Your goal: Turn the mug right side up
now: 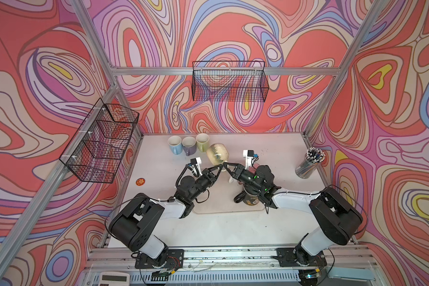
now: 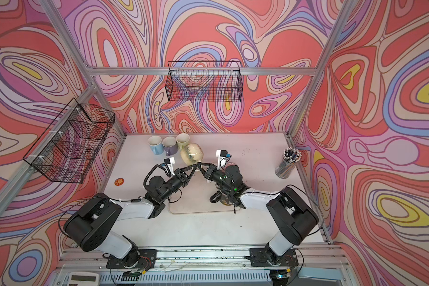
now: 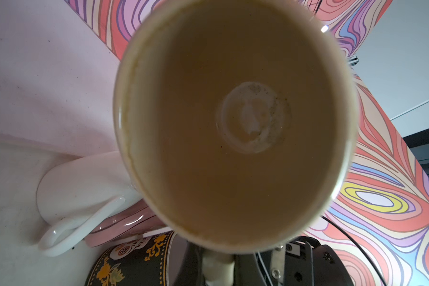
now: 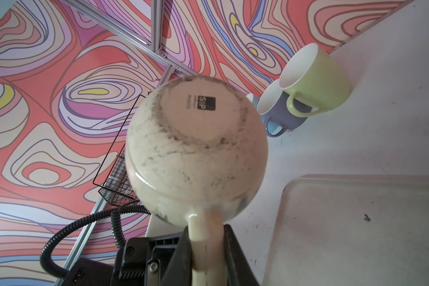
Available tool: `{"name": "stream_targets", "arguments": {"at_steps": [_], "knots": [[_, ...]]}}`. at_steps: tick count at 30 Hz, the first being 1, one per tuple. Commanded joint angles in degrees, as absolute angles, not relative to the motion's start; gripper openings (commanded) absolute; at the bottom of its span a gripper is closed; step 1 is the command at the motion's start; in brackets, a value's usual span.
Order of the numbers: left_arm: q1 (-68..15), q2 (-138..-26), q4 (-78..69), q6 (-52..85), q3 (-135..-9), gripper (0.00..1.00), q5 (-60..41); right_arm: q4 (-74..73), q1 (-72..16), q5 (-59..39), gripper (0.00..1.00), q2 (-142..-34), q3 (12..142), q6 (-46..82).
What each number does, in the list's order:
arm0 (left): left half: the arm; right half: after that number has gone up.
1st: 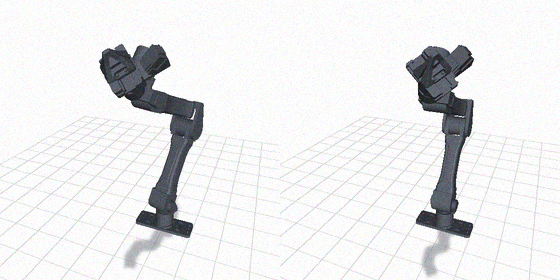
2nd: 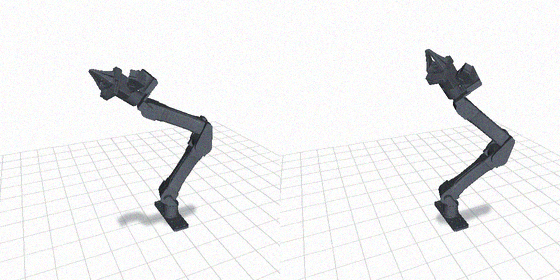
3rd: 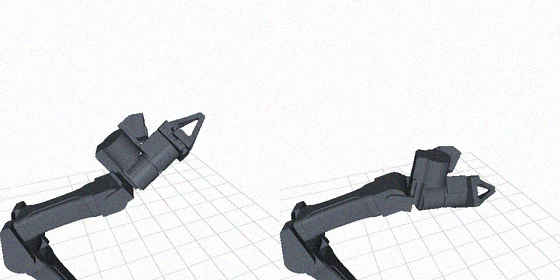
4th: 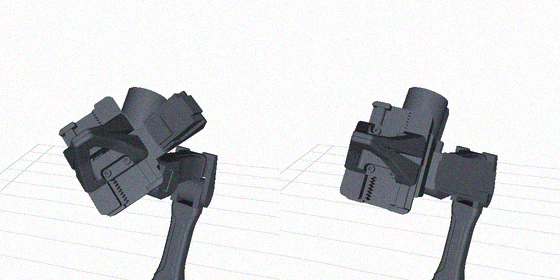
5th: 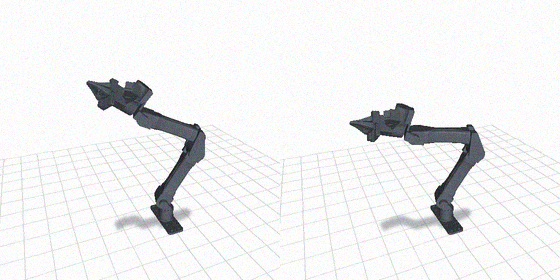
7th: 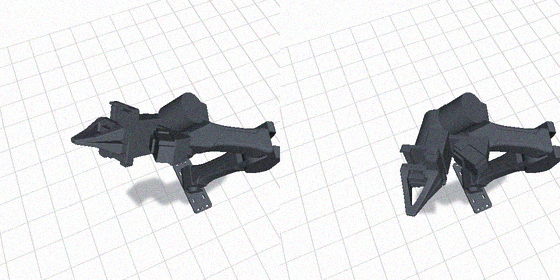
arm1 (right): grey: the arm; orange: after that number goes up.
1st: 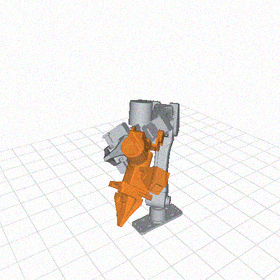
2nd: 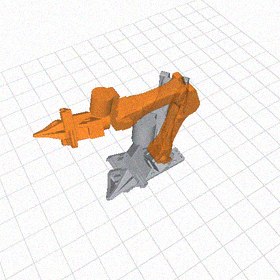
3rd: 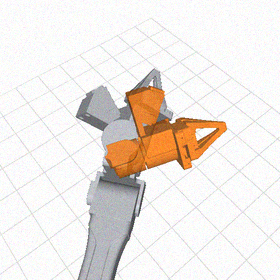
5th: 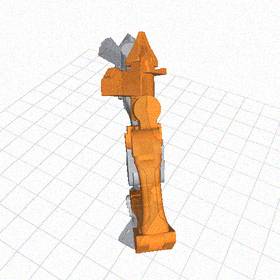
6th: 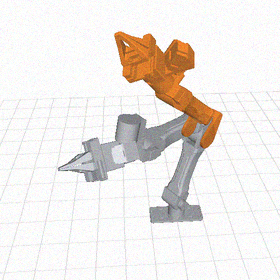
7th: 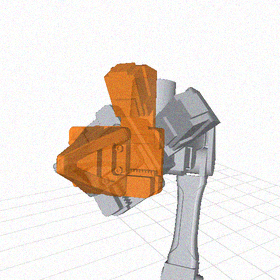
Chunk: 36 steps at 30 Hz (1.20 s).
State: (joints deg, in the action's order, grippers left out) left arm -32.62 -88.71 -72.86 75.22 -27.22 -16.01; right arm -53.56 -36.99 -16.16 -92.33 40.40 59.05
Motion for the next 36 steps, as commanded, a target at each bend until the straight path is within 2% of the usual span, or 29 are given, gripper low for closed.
{"name": "stream_targets", "arguments": {"at_steps": [1,8,13,19,22,25,33,36], "knots": [[-33.2,-89.3,-78.0,70.0,-27.9,0.00,-17.1,-57.5,-39.9,-21.5,0.00,-94.4,39.9,62.4],[-33.2,-89.7,-78.0,70.5,-27.5,0.01,-19.3,-57.9,-40.1,-21.9,0.00,-95.5,40.7,62.4],[-33.1,-90.0,-78.1,70.5,-27.9,0.20,-20.7,-58.1,-40.1,-22.5,0.00,-96.1,41.4,62.5],[-33.1,-91.1,-78.1,70.7,-28.8,0.29,-22.5,-58.4,-40.0,-24.1,0.00,-96.5,42.3,62.7],[-33.1,-91.0,-78.1,70.7,-28.8,0.30,-22.4,-58.5,-40.0,-24.5,0.00,-96.7,42.3,62.7],[-33.2,-90.7,-78.0,70.5,-28.7,0.29,-22.2,-58.7,-40.0,-25.5,0.00,-97.5,42.8,63.1],[-33.2,-90.3,-78.1,70.2,-28.7,0.02,-21.3,-61.6,-40.1,-26.4,0.00,-99.7,41.9,65.1],[-33.1,-90.2,-78.1,70.1,-28.6,0.00,-21.4,-61.2,-40.1,-26.6,0.00,-99.8,41.7,64.9]]}}
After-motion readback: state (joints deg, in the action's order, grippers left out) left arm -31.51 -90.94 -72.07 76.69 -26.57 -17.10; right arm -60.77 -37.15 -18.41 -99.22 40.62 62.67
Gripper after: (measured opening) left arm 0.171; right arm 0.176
